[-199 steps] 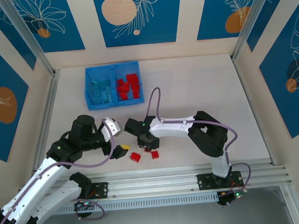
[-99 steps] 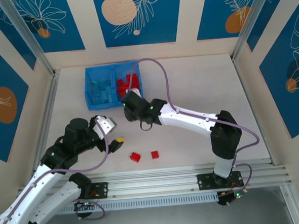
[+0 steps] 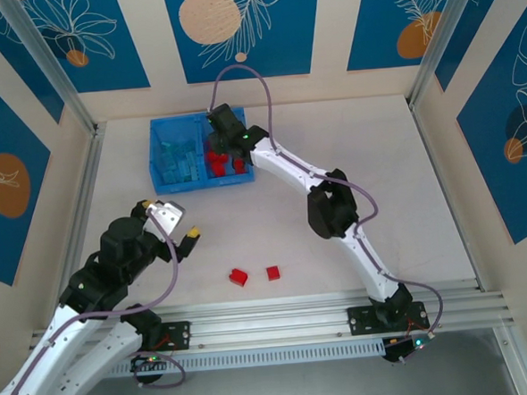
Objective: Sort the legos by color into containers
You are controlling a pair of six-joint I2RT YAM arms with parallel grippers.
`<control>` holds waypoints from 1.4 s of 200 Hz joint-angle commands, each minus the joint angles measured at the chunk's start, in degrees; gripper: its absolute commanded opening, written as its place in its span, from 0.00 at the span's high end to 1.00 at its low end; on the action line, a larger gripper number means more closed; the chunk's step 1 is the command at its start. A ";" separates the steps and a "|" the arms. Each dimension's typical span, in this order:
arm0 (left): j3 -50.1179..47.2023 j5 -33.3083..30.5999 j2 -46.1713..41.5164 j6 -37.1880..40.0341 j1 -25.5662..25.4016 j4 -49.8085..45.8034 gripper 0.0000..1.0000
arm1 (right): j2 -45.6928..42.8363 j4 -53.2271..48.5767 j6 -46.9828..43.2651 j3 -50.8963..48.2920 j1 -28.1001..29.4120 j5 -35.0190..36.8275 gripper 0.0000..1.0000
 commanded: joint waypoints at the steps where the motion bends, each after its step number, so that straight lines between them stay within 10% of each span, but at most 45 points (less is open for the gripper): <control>1: -0.54 -1.48 -0.76 -0.79 0.71 -0.19 0.00 | 3.06 -9.25 0.50 8.05 -0.16 -0.72 0.67; 46: -0.60 -0.23 -0.59 -0.90 1.65 0.32 0.00 | 0.35 -8.92 3.46 3.41 0.29 -3.61 0.48; 106: -0.75 0.13 0.77 -1.57 1.92 -0.25 0.00 | -9.60 -11.96 3.49 1.57 2.01 -3.95 0.46; 212: -3.73 29.92 -2.81 3.43 1.94 6.35 0.00 | -65.27 -1.95 20.66 -70.23 13.30 -10.17 0.36; 280: -2.31 32.80 4.40 3.93 1.93 5.53 0.00 | -56.18 -8.16 36.47 -78.02 23.28 -6.49 0.13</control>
